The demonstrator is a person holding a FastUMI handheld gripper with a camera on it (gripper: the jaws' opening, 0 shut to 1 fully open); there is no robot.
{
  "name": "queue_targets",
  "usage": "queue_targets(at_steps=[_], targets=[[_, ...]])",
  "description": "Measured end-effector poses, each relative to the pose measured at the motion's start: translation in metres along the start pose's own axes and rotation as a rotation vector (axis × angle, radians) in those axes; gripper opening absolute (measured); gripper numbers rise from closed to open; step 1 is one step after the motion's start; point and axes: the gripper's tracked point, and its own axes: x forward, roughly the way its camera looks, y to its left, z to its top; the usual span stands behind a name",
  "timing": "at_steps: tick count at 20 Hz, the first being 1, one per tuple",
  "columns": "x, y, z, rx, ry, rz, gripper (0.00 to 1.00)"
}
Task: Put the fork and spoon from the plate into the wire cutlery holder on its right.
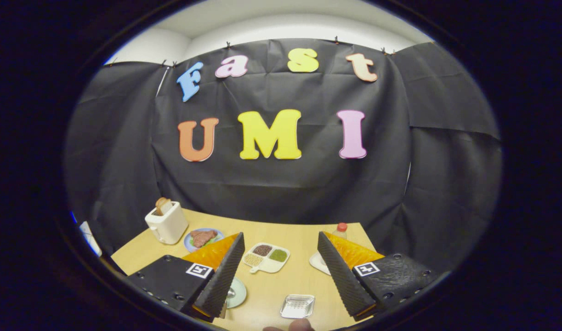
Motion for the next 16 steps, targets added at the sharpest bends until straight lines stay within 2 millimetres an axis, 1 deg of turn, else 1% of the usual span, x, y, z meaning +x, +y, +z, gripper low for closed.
queue_targets(at_steps=[2,5,8,13,16], targets=[[0.005,0.022,-0.017,-0.032,0.077,0.047,0.96],[0.014,0.049,-0.051,-0.073,0.225,0.114,0.96],[0.022,0.072,-0.087,-0.065,0.374,0.157,0.96],[0.023,0.099,-0.151,-0.121,0.592,0.199,0.96],[0.023,0.107,-0.184,-0.160,0.689,0.202,0.96]])
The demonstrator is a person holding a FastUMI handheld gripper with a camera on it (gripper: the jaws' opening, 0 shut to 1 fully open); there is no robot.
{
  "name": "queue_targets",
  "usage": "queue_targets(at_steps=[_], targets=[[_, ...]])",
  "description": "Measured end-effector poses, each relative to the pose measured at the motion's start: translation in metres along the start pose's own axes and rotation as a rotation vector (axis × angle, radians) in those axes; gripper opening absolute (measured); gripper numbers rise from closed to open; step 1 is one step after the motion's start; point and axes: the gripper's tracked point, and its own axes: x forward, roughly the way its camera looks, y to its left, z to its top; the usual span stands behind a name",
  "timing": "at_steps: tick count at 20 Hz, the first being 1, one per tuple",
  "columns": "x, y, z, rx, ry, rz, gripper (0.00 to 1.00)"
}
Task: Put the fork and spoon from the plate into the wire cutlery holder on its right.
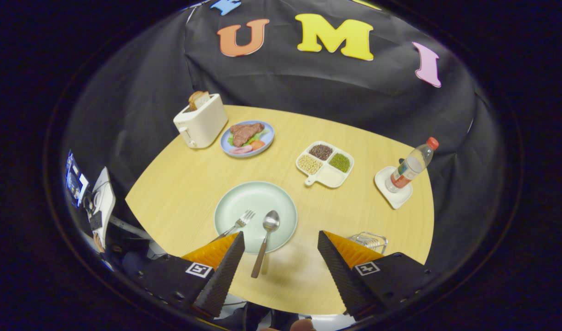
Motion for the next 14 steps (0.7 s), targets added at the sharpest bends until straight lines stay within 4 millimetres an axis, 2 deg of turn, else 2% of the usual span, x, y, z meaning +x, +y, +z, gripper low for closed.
queue_targets(at_steps=[3,10,11,12,14], targets=[[0.022,0.012,-0.023,0.017,0.103,0.018,0.96],[0.066,0.027,-0.079,0.147,0.335,0.052,0.94],[0.072,0.028,-0.086,0.148,0.357,0.054,0.87],[0.078,0.028,-0.091,0.146,0.380,0.052,0.84],[0.088,0.030,-0.099,0.141,0.407,0.047,0.84]])
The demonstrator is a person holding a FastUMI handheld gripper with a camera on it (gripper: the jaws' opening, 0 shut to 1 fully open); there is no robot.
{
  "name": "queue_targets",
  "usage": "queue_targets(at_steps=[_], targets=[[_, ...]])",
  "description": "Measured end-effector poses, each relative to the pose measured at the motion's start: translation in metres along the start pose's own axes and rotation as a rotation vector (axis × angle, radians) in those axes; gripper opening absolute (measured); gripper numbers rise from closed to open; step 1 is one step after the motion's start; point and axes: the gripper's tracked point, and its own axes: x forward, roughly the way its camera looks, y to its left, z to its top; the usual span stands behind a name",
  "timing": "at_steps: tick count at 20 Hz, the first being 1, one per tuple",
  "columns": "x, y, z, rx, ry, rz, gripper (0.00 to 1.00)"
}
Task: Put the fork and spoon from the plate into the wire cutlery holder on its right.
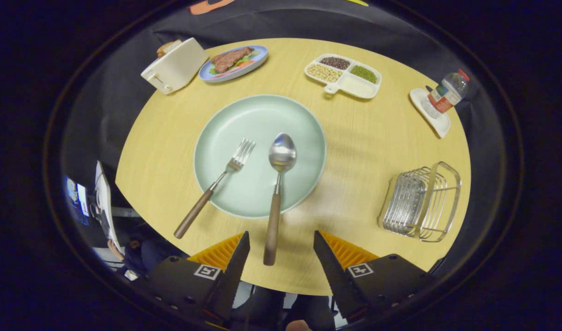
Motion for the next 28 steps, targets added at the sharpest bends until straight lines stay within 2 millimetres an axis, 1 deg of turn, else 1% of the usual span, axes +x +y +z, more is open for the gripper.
queue_targets(at_steps=[1,4,7,8,9,11,12,14,19,22,25,27,28], targets=[[0.004,0.002,-0.001,-0.003,0.009,-0.001,0.82],[0.013,0.004,-0.001,0.002,0.026,-0.006,0.70],[0.015,0.004,-0.002,0.026,0.039,-0.012,0.42],[0.018,0.004,-0.002,0.046,0.037,-0.016,0.36],[0.015,0.004,-0.002,0.069,0.035,-0.008,0.13],[0.017,0.005,-0.004,0.100,0.044,0.016,0.11],[0.016,0.006,-0.002,0.106,0.038,0.024,0.04],[0.010,0.003,0.000,0.102,0.021,0.021,0.00],[-0.015,0.002,0.013,0.105,-0.016,0.050,0.00],[-0.038,-0.002,0.021,0.130,-0.042,0.077,0.00],[-0.071,-0.013,0.026,0.183,-0.068,0.127,0.00],[-0.096,-0.027,0.029,0.221,-0.087,0.149,0.00],[-0.108,-0.038,0.030,0.236,-0.097,0.150,0.00]])
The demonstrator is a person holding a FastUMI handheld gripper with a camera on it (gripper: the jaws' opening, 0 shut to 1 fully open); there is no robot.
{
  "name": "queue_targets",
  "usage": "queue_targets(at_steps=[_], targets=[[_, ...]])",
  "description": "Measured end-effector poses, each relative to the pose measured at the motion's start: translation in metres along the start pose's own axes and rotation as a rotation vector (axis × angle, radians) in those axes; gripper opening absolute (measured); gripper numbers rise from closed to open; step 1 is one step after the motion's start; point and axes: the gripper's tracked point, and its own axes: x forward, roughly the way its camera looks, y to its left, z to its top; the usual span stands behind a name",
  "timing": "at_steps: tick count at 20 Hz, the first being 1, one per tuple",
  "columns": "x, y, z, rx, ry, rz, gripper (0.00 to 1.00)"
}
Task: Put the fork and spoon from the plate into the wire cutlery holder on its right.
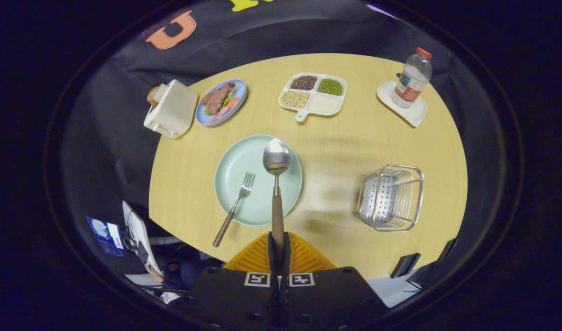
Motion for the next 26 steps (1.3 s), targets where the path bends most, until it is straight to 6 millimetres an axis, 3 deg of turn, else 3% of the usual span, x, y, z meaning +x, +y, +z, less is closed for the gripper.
queue_targets(at_steps=[5,9,12,15,22,26], targets=[[-0.064,-0.066,0.002,0.068,-0.032,-0.048,0.00],[-0.083,-0.110,-0.020,0.112,0.014,-0.093,0.00],[-0.076,-0.125,-0.040,0.169,0.081,-0.094,0.00],[-0.065,-0.123,-0.050,0.213,0.146,-0.061,0.00],[-0.020,-0.130,-0.040,0.361,0.251,-0.077,0.00],[-0.012,-0.131,-0.028,0.377,0.225,-0.099,0.06]])
